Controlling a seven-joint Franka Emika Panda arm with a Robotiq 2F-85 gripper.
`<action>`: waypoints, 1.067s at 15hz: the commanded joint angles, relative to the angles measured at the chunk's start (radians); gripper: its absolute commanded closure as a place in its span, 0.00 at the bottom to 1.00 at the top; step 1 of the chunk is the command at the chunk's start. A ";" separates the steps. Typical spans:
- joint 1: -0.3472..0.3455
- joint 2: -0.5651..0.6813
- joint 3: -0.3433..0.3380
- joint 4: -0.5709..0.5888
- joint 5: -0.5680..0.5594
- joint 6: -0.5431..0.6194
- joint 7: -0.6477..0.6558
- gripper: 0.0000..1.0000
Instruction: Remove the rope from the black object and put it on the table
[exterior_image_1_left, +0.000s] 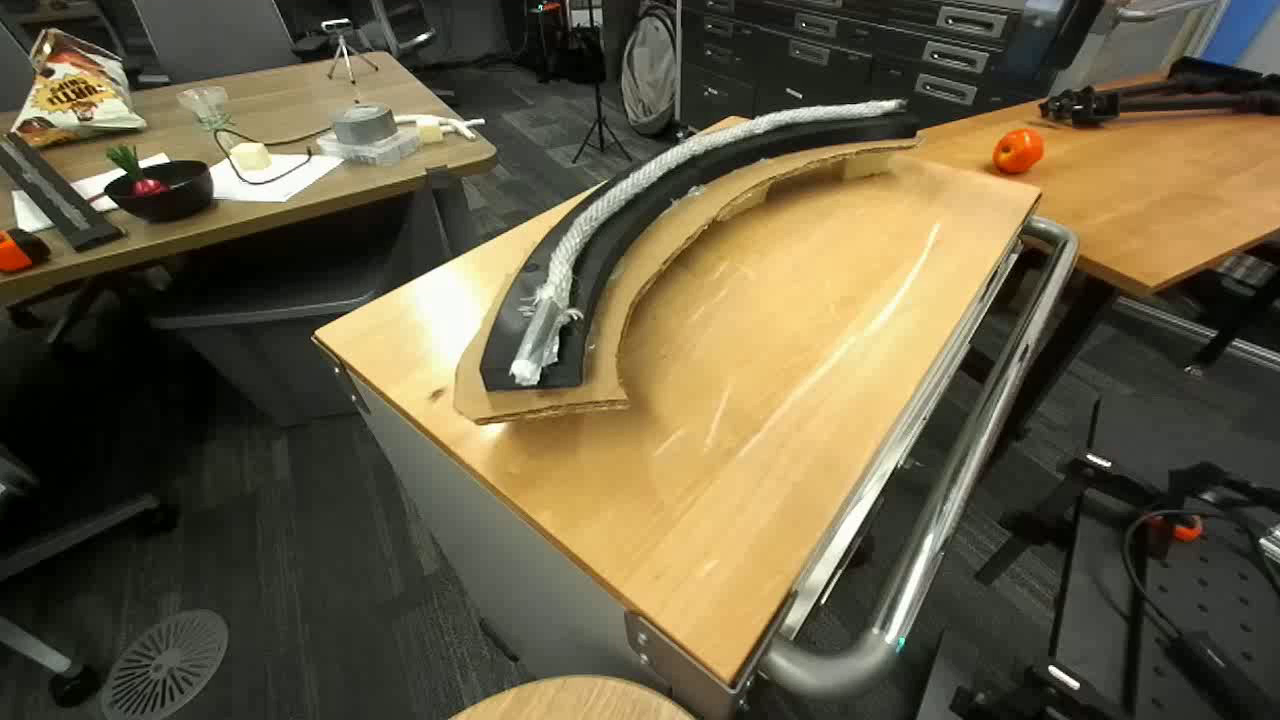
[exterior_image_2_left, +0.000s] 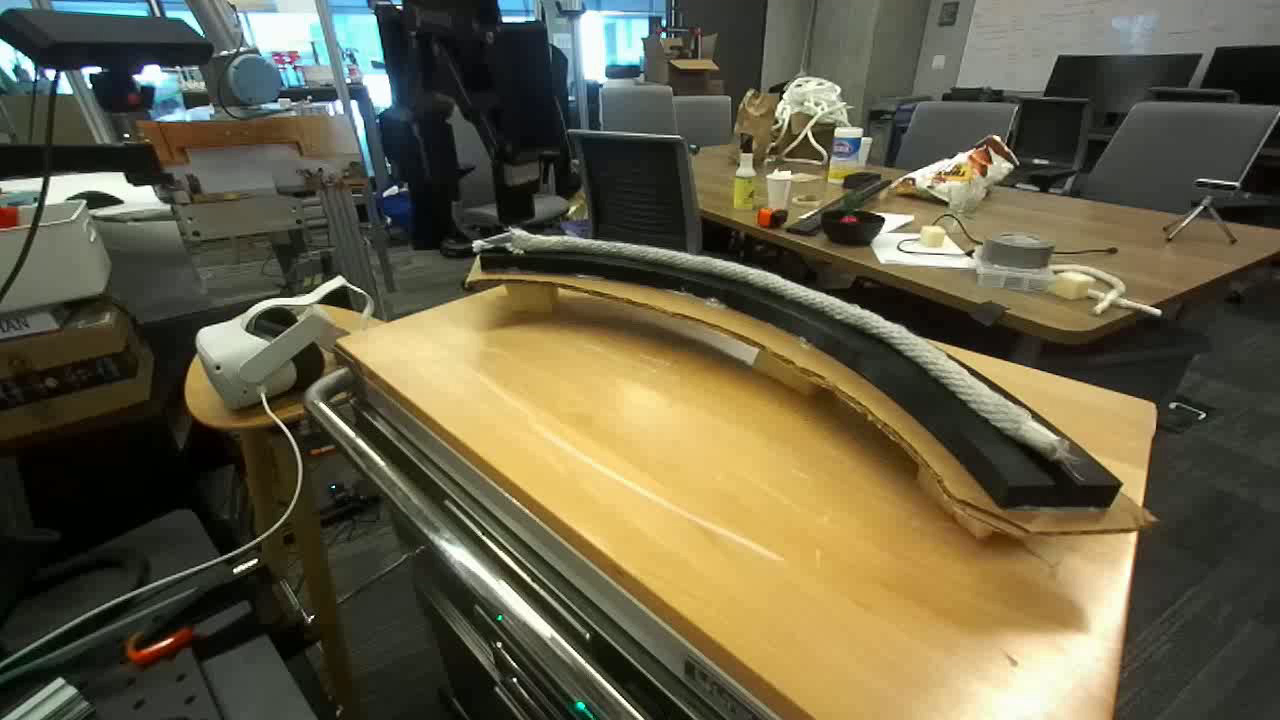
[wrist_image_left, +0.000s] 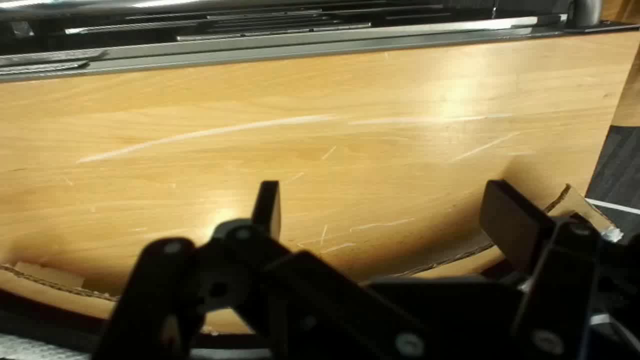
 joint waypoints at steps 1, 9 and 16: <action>-0.016 0.001 0.014 0.006 0.009 -0.002 -0.008 0.00; -0.016 -0.004 0.014 0.019 0.009 -0.003 -0.007 0.00; 0.059 -0.116 0.079 0.074 -0.111 -0.247 -0.251 0.00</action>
